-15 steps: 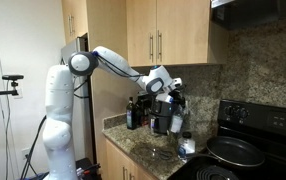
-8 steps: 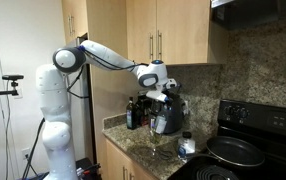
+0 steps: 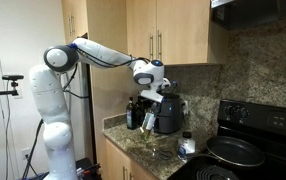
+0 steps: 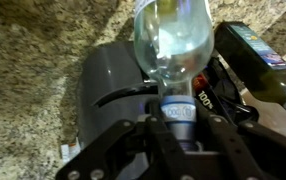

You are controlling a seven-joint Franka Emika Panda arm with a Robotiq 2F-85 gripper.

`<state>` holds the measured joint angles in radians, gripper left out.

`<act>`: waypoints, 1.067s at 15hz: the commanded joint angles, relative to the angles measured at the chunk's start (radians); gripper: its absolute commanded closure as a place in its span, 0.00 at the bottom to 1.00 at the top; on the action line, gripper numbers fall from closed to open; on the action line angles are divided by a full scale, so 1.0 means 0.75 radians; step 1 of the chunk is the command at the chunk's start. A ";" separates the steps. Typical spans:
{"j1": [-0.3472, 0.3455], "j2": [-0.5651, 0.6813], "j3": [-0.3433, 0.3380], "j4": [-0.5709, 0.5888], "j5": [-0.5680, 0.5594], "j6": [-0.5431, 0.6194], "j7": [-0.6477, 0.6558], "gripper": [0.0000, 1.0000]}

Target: Move the bottle of alcohol on the right to the left

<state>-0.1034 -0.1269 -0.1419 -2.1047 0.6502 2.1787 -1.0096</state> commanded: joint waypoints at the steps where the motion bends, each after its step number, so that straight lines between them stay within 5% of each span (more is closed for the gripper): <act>1: 0.026 -0.006 -0.006 -0.009 0.051 -0.008 -0.043 0.94; 2: 0.038 -0.007 -0.001 -0.016 0.064 -0.009 -0.050 0.78; 5: 0.035 0.014 -0.003 -0.020 0.055 -0.007 -0.048 0.78; 6: 0.033 0.016 -0.007 -0.020 0.054 -0.007 -0.049 0.94; 12: 0.117 -0.007 0.065 -0.134 0.180 -0.004 -0.289 0.94; 16: 0.155 -0.026 0.094 -0.174 0.403 0.085 -0.525 0.94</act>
<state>0.0033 -0.1022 -0.0816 -2.2114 0.8322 2.1838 -1.2834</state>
